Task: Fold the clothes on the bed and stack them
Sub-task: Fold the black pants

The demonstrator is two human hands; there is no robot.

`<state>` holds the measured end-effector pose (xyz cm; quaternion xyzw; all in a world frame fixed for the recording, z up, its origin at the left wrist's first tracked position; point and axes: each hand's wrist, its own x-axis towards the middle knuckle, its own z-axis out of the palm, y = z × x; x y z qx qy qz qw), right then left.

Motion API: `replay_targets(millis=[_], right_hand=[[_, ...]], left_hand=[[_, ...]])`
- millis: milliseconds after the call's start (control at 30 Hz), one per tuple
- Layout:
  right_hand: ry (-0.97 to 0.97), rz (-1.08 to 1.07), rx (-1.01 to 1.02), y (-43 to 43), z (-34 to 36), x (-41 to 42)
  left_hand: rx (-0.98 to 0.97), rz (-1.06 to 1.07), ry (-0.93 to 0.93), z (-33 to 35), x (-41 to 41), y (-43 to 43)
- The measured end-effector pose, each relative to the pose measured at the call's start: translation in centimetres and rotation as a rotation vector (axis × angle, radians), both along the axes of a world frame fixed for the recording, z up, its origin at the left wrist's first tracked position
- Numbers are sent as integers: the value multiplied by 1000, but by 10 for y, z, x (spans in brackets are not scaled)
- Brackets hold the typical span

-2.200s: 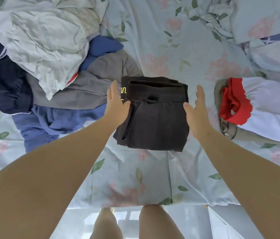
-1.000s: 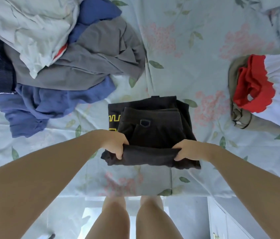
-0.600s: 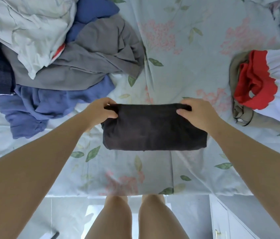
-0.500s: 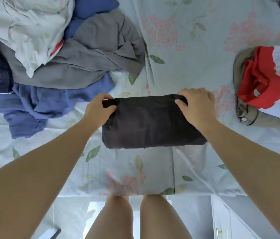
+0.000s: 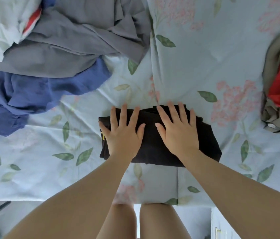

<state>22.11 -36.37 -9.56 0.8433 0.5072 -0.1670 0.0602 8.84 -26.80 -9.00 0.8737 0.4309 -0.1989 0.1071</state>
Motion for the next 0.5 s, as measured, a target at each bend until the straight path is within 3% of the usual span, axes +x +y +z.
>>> replay_targets(millis=[200,367,500], right_hand=[[-65,-127,159,-2,4,4],[-183,-384,61,-48,27,9],[-241,-350,368,-43,36,10]], left_hand=[[-48,311,-156,9,2,3],[-325,459,-364,33,-5,47],[-341,540,-511,56,-18,61]])
